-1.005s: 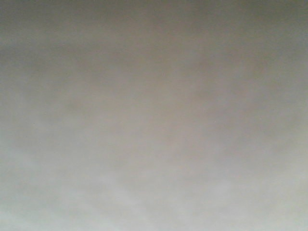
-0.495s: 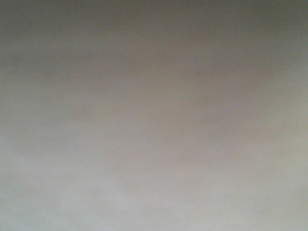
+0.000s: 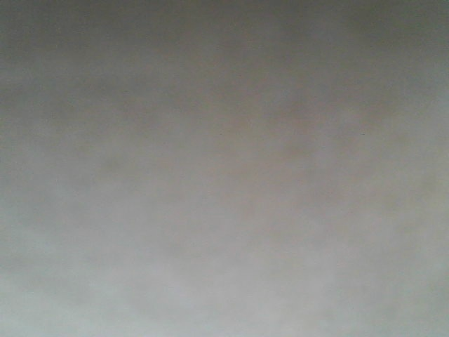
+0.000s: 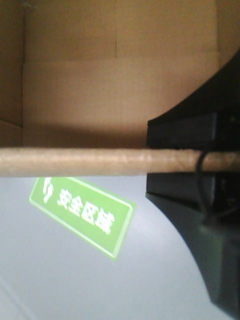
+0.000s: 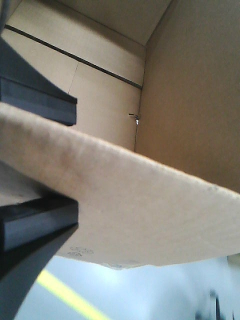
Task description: Grab box from left shelf to table start
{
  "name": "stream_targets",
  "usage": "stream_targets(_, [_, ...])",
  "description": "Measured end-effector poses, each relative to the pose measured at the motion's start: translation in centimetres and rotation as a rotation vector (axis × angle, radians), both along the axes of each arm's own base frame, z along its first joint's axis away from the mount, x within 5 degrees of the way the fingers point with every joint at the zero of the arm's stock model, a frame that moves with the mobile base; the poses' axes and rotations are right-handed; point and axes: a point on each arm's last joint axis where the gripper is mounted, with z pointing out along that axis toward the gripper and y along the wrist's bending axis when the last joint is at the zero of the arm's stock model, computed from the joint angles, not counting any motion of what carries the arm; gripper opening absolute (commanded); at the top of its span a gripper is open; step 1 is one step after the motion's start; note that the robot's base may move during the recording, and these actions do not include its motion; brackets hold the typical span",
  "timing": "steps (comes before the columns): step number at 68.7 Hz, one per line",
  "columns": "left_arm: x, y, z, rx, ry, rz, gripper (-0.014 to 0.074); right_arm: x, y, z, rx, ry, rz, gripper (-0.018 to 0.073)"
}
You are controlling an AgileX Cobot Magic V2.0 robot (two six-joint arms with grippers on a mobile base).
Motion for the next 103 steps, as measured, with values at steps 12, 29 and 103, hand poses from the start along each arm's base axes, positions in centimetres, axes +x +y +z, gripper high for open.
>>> stream_targets(12, [0.01, -0.01, -0.05, -0.002, 0.002, -0.001, -0.0092, -0.01, 0.0, -0.02, -0.001, 0.002, 0.0, 0.0058])
stream_targets(29, [0.0, -0.01, -0.06, -0.001, 0.004, -0.001, -0.0092, -0.01, 0.0, -0.04, -0.002, 0.004, 0.0, 0.0058])
stream_targets(103, [0.01, -0.06, -0.13, -0.005, 0.007, -0.004, -0.0092, -0.02, -0.01, -0.07, -0.005, 0.007, 0.0, 0.0058])
